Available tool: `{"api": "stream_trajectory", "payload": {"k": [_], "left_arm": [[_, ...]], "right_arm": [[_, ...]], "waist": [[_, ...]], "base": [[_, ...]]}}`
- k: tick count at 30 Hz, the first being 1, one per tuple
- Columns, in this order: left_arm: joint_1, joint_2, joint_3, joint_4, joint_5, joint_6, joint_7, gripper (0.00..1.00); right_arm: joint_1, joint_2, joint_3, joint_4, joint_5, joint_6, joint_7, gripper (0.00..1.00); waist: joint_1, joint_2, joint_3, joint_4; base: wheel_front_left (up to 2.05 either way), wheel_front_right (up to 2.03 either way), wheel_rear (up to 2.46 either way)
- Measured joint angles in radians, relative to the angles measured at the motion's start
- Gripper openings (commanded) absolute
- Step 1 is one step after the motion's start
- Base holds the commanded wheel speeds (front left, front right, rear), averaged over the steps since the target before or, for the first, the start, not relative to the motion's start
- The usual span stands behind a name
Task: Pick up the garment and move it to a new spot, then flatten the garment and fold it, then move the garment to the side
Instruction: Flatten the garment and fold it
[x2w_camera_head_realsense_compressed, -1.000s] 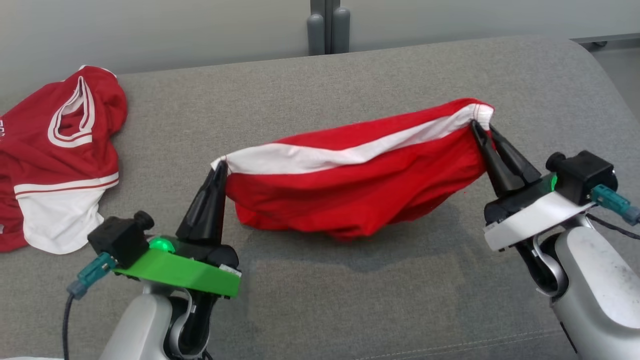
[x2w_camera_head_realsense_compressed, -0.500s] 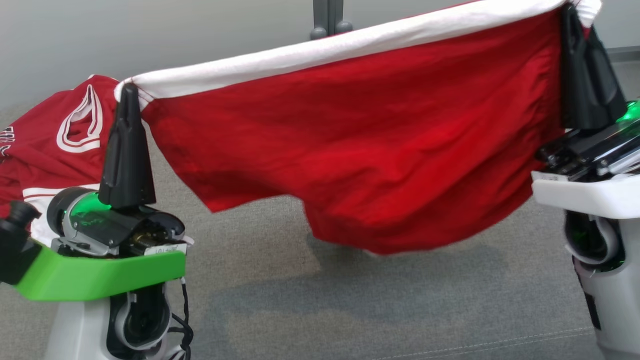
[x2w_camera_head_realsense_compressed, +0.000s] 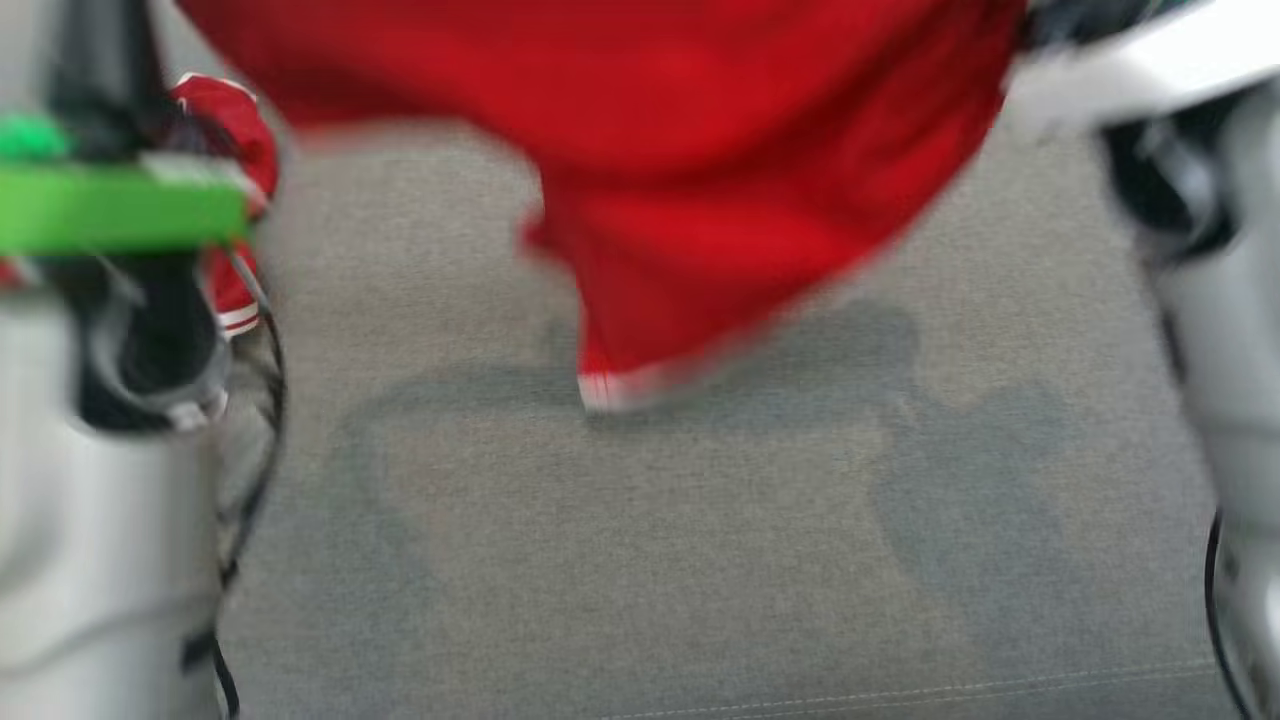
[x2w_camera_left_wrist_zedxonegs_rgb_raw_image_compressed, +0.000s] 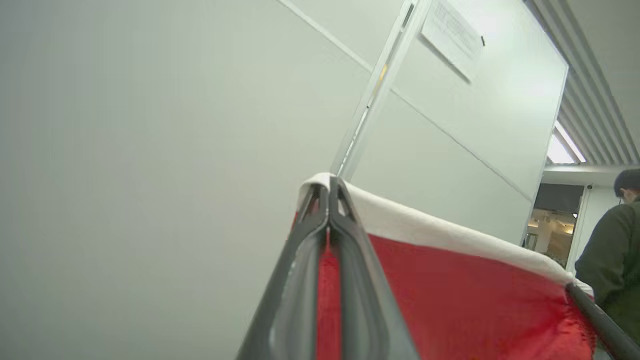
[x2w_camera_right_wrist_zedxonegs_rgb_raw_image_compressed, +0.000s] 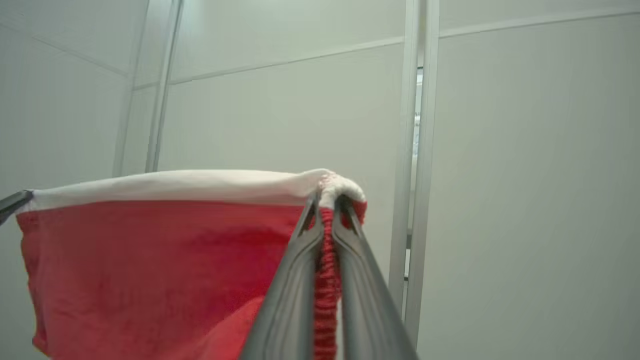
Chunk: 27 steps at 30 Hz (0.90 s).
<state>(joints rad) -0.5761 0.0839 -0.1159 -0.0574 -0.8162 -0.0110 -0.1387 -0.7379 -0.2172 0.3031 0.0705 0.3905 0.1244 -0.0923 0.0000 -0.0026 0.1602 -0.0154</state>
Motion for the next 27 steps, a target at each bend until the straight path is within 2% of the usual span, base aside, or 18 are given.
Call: {"api": "stream_trajectory", "payload": {"k": [3,6,9,12,15,18,27], "left_arm": [[-0.196,-0.009,0.057,-0.038,0.009,0.012,-0.04,0.0],[-0.241,-0.013,0.032,-0.043,0.006,-0.006,-0.042,0.0],[-0.145,-0.017,-0.023,-0.013,-0.011,-0.025,-0.018,0.0],[0.037,-0.025,-0.081,0.042,-0.038,-0.035,0.002,0.0],[0.224,-0.039,-0.143,0.127,-0.068,-0.038,0.015,0.0],[0.346,-0.04,-0.184,0.201,-0.095,-0.047,0.012,0.0],[0.386,-0.039,-0.21,0.266,-0.111,-0.089,-0.063,0.0]], "right_arm": [[-0.2,-0.003,-0.062,-0.018,-0.043,-0.003,-0.048,0.0],[-0.224,-0.018,-0.061,0.032,-0.043,-0.001,-0.065,0.0],[-0.105,-0.03,-0.001,0.131,-0.023,-0.001,-0.046,0.0],[0.055,-0.021,0.079,0.225,0.006,-0.001,-0.017,0.0],[0.2,-0.04,0.147,0.311,0.017,0.0,0.002,0.0],[0.287,-0.046,0.184,0.374,0.044,0.0,0.002,0.0],[0.313,-0.051,0.243,0.399,0.083,0.0,-0.132,0.0]], "waist": [[0.0,0.0,0.01,0.024],[0.0,0.0,0.018,0.048],[0.0,0.0,0.027,0.066],[0.0,0.0,0.043,0.071],[0.0,0.0,0.063,0.072],[0.0,0.0,0.086,0.075],[0.0,0.0,0.113,0.076]], "base": [[0.0,0.0,0.0],[0.0,0.0,0.0],[0.0,0.0,0.0],[0.0,0.0,0.0],[0.0,0.0,0.0],[0.0,0.0,0.0],[0.0,0.0,0.0]]}}
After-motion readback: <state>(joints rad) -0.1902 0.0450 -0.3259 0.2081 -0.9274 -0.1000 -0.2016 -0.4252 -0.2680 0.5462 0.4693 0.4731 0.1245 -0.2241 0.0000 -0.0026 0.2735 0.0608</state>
